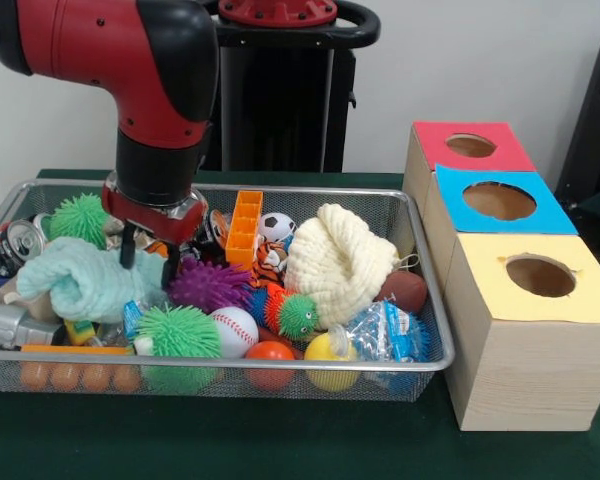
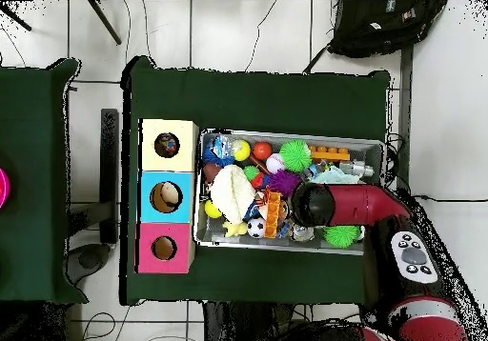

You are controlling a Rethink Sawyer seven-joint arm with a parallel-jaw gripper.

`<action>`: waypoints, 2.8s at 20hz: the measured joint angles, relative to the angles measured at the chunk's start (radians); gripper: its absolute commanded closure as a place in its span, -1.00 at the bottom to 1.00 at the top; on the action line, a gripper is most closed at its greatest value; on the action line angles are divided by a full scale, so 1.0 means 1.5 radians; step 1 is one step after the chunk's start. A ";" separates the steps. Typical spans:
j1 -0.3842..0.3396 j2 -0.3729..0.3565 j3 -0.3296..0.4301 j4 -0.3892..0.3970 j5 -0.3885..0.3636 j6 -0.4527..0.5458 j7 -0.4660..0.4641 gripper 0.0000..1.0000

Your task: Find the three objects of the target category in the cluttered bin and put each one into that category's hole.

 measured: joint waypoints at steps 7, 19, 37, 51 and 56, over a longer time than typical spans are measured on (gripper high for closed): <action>0.005 0.001 -0.016 0.000 0.000 -0.004 0.000 -1.00; 0.044 0.022 -0.066 -0.002 0.000 -0.048 0.000 -1.00; 0.063 0.058 -0.104 -0.005 0.001 -0.121 0.000 1.00; 0.064 -0.024 -0.094 0.064 0.027 -0.121 0.000 1.00; 0.068 -0.072 -0.076 0.098 0.057 -0.121 0.000 1.00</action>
